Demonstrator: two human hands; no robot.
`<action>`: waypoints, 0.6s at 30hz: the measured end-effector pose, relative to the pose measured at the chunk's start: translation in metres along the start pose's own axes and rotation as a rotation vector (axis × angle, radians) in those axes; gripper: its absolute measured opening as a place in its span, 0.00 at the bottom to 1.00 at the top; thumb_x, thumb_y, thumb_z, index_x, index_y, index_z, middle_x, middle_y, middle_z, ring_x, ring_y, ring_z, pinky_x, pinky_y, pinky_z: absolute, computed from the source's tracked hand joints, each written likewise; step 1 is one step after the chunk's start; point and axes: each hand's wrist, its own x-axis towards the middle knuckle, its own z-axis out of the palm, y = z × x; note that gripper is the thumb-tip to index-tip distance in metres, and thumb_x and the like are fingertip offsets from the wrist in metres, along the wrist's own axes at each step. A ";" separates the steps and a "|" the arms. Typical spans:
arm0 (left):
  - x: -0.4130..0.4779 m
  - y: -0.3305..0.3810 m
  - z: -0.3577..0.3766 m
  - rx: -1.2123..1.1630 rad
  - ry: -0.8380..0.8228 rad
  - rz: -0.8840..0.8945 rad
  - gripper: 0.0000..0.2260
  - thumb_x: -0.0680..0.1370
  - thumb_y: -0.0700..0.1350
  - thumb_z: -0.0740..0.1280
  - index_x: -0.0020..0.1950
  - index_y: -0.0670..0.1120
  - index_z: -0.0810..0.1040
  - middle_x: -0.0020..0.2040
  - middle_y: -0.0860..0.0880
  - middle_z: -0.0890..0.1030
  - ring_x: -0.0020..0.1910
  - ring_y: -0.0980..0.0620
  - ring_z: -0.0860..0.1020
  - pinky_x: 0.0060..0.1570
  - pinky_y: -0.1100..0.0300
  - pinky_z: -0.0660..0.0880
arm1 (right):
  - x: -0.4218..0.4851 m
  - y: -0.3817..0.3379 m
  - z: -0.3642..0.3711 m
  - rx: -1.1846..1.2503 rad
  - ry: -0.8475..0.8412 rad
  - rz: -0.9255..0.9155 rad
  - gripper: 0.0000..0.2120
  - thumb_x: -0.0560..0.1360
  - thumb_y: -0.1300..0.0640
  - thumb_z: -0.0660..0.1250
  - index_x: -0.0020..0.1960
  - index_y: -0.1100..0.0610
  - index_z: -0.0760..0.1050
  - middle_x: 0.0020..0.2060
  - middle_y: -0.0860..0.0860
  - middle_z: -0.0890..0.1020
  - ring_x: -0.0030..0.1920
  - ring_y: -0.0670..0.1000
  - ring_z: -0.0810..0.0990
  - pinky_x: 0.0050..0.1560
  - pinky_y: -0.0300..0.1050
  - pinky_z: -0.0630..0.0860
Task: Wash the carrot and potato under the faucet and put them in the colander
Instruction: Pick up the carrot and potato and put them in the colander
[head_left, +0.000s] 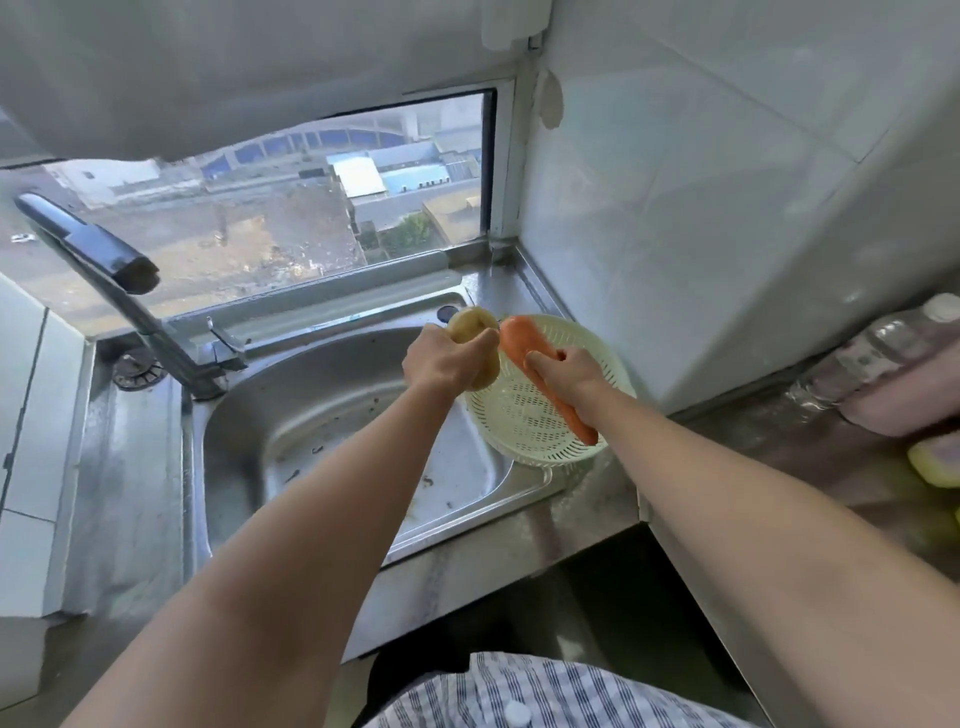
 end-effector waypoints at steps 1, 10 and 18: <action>-0.001 0.004 0.008 0.031 -0.017 0.004 0.24 0.70 0.63 0.69 0.52 0.44 0.79 0.46 0.47 0.82 0.48 0.47 0.81 0.52 0.55 0.78 | 0.002 0.008 -0.003 -0.008 -0.018 0.017 0.22 0.75 0.46 0.65 0.64 0.59 0.74 0.47 0.54 0.81 0.45 0.54 0.79 0.46 0.47 0.76; 0.013 0.020 0.065 0.194 -0.219 -0.053 0.20 0.77 0.56 0.65 0.55 0.39 0.78 0.46 0.44 0.79 0.47 0.45 0.80 0.55 0.51 0.79 | 0.031 0.038 -0.005 0.063 -0.095 0.170 0.20 0.76 0.47 0.68 0.61 0.60 0.73 0.42 0.53 0.81 0.40 0.53 0.80 0.42 0.47 0.76; 0.005 0.023 0.089 0.551 -0.322 0.013 0.19 0.79 0.47 0.55 0.69 0.45 0.69 0.57 0.45 0.75 0.54 0.41 0.79 0.58 0.47 0.76 | 0.045 0.034 -0.011 -0.073 -0.093 0.142 0.17 0.77 0.47 0.64 0.56 0.60 0.72 0.53 0.58 0.81 0.50 0.58 0.80 0.54 0.52 0.77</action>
